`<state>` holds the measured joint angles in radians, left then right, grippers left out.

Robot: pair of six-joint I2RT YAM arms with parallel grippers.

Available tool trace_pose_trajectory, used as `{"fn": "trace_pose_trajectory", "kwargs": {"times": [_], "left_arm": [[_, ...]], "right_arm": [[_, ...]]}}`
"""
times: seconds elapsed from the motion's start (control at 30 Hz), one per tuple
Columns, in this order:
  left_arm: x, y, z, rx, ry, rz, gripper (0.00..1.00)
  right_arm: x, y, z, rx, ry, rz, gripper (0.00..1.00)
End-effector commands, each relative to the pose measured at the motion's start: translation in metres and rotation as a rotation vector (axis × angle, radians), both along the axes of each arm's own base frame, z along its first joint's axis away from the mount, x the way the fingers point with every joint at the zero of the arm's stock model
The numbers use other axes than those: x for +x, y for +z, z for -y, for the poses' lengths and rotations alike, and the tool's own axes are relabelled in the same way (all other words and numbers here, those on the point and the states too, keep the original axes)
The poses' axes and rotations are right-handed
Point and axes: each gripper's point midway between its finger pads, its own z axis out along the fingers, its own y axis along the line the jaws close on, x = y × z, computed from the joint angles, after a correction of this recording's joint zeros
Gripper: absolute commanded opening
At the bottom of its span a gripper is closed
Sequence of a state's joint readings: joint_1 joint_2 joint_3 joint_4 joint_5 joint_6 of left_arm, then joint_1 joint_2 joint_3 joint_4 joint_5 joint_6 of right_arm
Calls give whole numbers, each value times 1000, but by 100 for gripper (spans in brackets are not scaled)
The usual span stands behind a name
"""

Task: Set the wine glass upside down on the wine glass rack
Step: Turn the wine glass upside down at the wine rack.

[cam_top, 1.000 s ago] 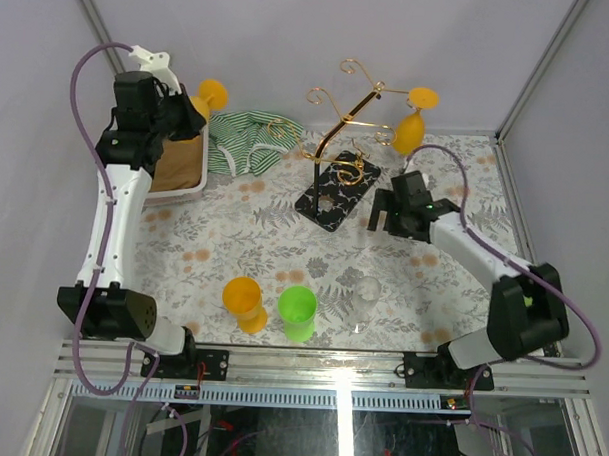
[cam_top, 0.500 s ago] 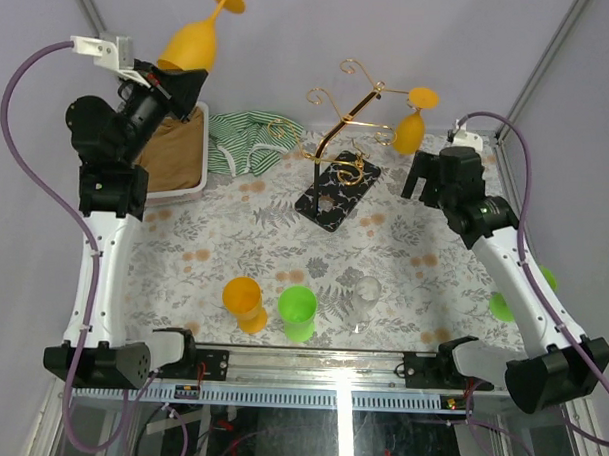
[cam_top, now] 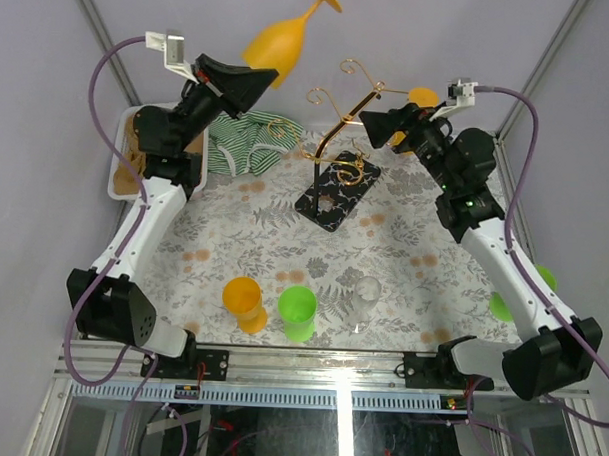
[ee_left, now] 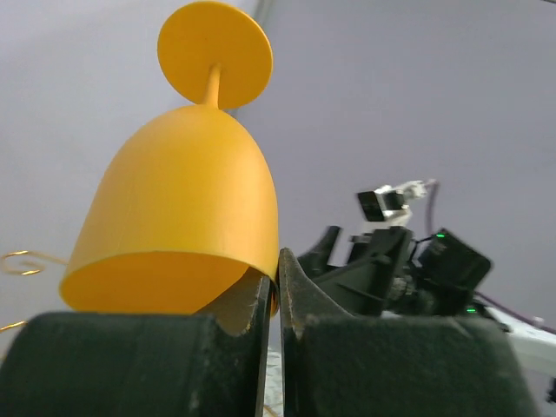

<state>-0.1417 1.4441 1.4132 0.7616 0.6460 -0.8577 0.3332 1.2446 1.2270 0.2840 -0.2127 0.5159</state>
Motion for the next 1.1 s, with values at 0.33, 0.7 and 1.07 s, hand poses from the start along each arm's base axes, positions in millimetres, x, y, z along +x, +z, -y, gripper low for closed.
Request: {"fn": "trace_pose_trajectory", "kwargs": {"times": [0.33, 0.7, 1.07], "left_arm": [[-58, 21, 41, -55, -217, 174, 0], [-68, 3, 67, -10, -314, 165, 0], [-73, -12, 88, -27, -397, 128, 0]], "right_arm": [[-48, 111, -37, 383, 287, 520, 100], [-63, 157, -51, 477, 459, 660, 99], [-53, 160, -56, 496, 463, 674, 95]]}}
